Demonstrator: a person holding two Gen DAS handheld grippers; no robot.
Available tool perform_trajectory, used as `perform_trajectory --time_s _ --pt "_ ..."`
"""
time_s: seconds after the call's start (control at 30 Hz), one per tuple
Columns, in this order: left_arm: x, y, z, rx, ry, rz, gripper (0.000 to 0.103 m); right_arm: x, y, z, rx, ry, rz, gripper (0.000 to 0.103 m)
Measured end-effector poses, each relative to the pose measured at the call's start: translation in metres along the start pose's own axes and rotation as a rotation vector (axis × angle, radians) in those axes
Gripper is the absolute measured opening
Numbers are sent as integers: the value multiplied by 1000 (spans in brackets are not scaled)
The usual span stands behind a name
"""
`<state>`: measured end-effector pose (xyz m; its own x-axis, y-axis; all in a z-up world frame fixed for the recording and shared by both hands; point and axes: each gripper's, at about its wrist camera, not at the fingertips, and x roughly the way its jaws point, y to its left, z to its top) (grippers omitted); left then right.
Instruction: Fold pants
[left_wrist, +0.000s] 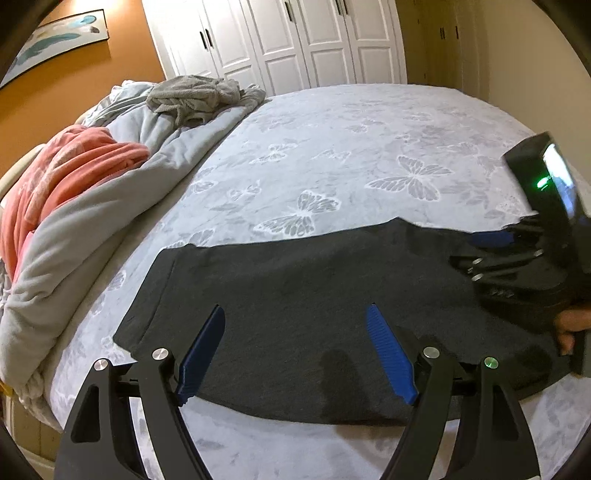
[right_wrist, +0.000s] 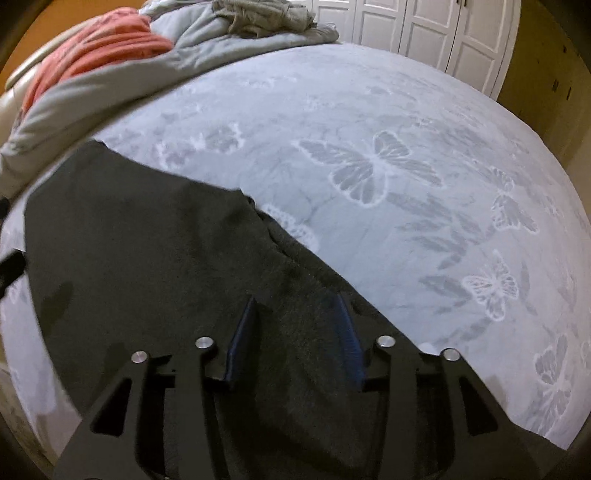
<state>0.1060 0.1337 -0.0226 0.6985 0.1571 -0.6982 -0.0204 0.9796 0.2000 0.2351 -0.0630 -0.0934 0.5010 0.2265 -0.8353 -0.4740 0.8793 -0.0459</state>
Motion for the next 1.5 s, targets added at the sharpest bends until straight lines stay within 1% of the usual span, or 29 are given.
perform_trajectory --time_s 0.03,0.07,0.1,0.17,0.2,0.23,0.33,0.37,0.4,0.47,0.53,0.6,0.67,0.73,0.83,0.93,1.0,1.07,1.17,1.2,1.27,1.3,1.33,1.4,1.47,1.5 --pt "-1 -1 0 -1 -12 3 77 2 0 0 -6 -10 -4 33" --pt "-3 -2 1 -1 -33 9 77 2 0 0 -5 -18 -13 16" --pt "-6 -3 3 -1 -61 16 77 2 -2 1 7 -23 -18 3" --pt "-14 -4 8 -8 -121 37 76 3 -13 7 57 -31 -6 3" --pt "-20 -3 12 -16 -160 41 77 3 -15 9 68 -36 -14 3" --pt "-29 -2 18 -33 -214 45 77 3 -18 12 78 -39 -23 5" --pt "-55 2 33 -83 -327 47 77 -14 -21 12 115 -84 -35 9" --pt "-65 4 39 -106 -367 41 77 -26 -21 9 112 -110 -49 20" --pt "-74 6 44 -125 -395 40 78 -40 -19 5 103 -136 -70 40" --pt "-89 8 53 -154 -445 42 80 -68 -18 -6 80 -189 -111 63" --pt "-102 8 62 -176 -477 34 81 -98 -21 -22 62 -237 -164 67" --pt "-115 8 67 -193 -504 20 83 -132 -31 -45 62 -260 -226 81" --pt "-125 7 69 -202 -524 7 85 -158 -47 -66 86 -267 -267 84" --pt "-132 5 69 -204 -521 -20 86 -180 -63 -87 107 -263 -320 87" --pt "-133 -5 70 -192 -481 -84 86 -209 -93 -121 144 -249 -435 89" --pt "-131 -19 71 -161 -453 -133 86 -228 -116 -148 206 -259 -494 89" --pt "-128 -34 72 -118 -427 -178 86 -236 -127 -164 252 -276 -520 91" --pt "-127 -46 71 -92 -415 -206 86 -239 -136 -177 303 -289 -536 92" --pt "-127 -67 72 -41 -416 -241 86 -237 -153 -187 394 -269 -525 92" --pt "-129 -74 74 -16 -426 -253 86 -235 -157 -187 409 -264 -531 92" --pt "-141 -96 84 75 -484 -273 86 -231 -158 -188 416 -253 -549 92" --pt "-153 -110 91 130 -525 -281 86 -229 -161 -187 420 -243 -552 92" --pt "-167 -124 98 175 -564 -305 86 -228 -162 -188 425 -236 -555 92" --pt "-191 -146 111 232 -619 -378 86 -229 -170 -190 457 -227 -560 92" --pt "-218 -171 125 264 -658 -468 86 -231 -179 -194 503 -219 -559 92" --pt "-230 -182 129 276 -670 -495 86 -233 -185 -198 535 -219 -556 92"
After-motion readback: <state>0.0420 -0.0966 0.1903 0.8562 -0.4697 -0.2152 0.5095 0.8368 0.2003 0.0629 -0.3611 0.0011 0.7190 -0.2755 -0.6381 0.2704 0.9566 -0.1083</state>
